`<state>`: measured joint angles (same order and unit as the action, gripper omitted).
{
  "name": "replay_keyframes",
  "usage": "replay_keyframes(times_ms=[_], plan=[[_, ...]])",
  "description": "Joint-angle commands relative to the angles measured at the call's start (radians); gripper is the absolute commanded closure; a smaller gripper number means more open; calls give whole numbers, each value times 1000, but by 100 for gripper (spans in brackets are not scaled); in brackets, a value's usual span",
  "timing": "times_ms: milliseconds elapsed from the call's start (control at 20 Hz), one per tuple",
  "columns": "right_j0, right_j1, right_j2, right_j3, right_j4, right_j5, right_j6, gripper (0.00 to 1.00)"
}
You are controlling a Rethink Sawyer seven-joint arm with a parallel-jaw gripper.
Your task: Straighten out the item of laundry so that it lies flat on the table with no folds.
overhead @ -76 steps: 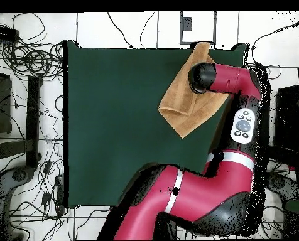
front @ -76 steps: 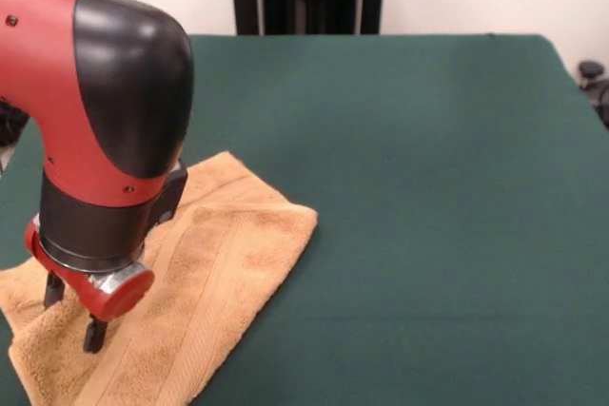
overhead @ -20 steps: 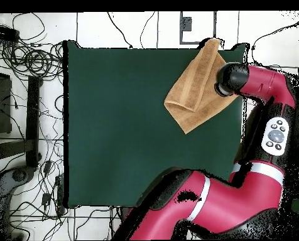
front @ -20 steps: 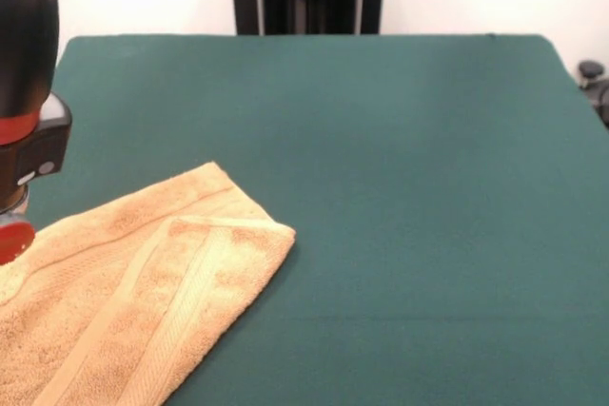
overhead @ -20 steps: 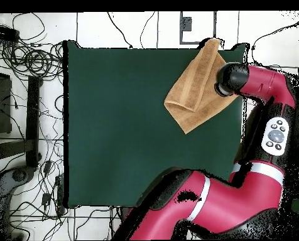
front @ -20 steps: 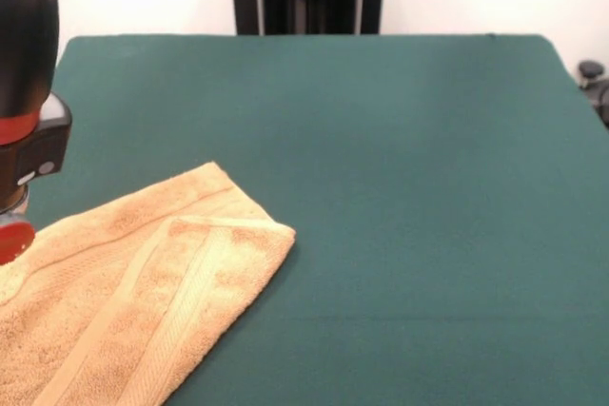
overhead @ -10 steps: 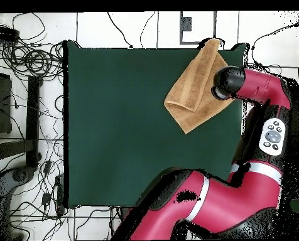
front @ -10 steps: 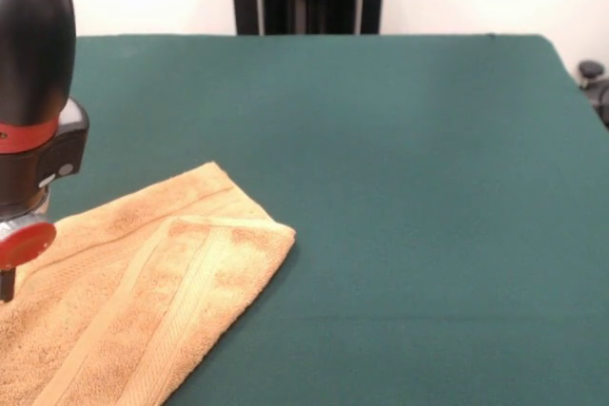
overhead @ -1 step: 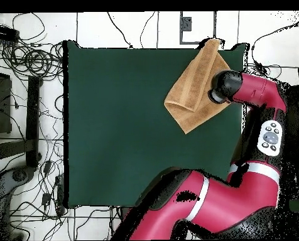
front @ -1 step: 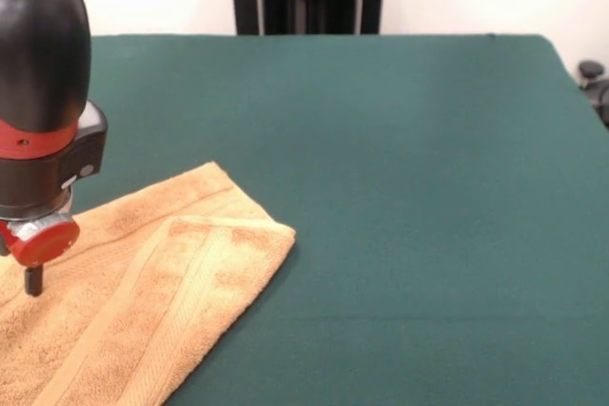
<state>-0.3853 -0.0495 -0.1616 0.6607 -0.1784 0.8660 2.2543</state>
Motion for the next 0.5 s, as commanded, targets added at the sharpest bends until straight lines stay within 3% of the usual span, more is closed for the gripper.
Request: replay_keyframes(times_ms=[50, 500], plan=[[64, 12, 112, 164, 57, 60, 39, 0], [61, 20, 117, 169, 89, 80, 49, 0]])
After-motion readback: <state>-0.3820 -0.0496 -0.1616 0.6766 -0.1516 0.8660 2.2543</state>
